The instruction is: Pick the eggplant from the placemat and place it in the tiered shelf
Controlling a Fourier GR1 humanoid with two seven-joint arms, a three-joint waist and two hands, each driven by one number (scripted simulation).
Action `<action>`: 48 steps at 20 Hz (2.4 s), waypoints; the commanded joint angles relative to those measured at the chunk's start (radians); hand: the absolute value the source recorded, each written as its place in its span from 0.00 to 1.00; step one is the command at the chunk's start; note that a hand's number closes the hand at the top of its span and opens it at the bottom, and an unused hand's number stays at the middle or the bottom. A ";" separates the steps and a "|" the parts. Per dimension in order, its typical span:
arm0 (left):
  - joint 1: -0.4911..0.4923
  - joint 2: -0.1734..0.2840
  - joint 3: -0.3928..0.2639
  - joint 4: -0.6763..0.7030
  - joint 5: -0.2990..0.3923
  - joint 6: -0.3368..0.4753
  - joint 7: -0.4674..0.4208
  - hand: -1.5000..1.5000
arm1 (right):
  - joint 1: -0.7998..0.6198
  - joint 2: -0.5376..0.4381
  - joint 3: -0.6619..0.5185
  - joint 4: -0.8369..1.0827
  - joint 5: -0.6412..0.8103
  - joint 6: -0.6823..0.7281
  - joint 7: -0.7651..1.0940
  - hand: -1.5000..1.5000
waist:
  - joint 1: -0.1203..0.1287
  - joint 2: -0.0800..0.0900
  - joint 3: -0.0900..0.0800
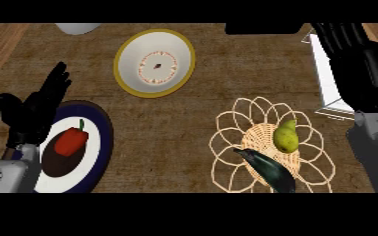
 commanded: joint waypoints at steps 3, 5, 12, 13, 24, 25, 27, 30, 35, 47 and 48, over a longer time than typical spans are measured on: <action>0.096 0.011 0.037 0.015 0.013 -0.036 -0.066 0.50 | 0.073 0.052 0.215 -0.036 0.104 0.059 0.036 1.00 | 0.031 0.002 -0.005; 0.081 0.032 0.058 0.025 0.021 -0.033 -0.031 0.50 | 0.051 0.086 0.357 -0.013 0.157 0.085 0.092 1.00 | 0.051 0.004 -0.006; 0.156 0.005 0.064 0.059 0.050 -0.054 -0.042 0.50 | 0.228 0.073 0.564 -0.017 0.699 -0.303 0.253 0.00 | 0.008 -0.006 -0.006; 0.186 0.006 0.079 0.073 0.072 -0.077 -0.064 0.50 | 0.319 0.074 0.626 -0.048 0.710 -0.294 0.227 0.00 | 0.002 -0.007 -0.006; 0.190 0.000 0.073 0.013 0.054 -0.071 -0.031 0.50 | 0.172 -0.101 0.710 -0.321 1.108 0.048 0.899 0.00 | 0.005 -0.011 -0.008; 0.196 0.012 0.079 0.037 0.055 -0.094 -0.057 0.50 | 0.153 -0.076 0.742 -0.328 1.125 0.110 0.972 0.00 | 0.008 -0.009 -0.009; 0.196 -0.008 0.072 0.055 0.039 -0.078 -0.079 0.50 | 0.126 -0.095 0.764 -0.380 1.081 0.255 1.053 0.00 | 0.009 -0.007 -0.010; 0.179 -0.034 0.060 0.076 0.032 -0.072 -0.097 0.50 | 0.099 -0.104 0.804 -0.347 0.984 0.426 1.087 0.00 | 0.020 0.002 -0.010; 0.170 -0.043 0.041 0.030 0.020 -0.050 -0.045 0.50 | 0.046 -0.125 0.807 -0.369 0.849 0.650 1.179 0.00 | 0.024 -0.001 -0.009; 0.182 -0.020 0.088 0.046 0.043 -0.103 -0.066 0.50 | -0.051 -0.064 0.791 -0.170 0.816 0.746 1.171 0.00 | 0.028 0.002 -0.005; 0.171 -0.004 0.107 0.077 0.053 -0.125 -0.083 0.50 | -0.046 -0.019 0.814 -0.170 0.829 0.748 1.193 0.00 | 0.024 0.002 -0.006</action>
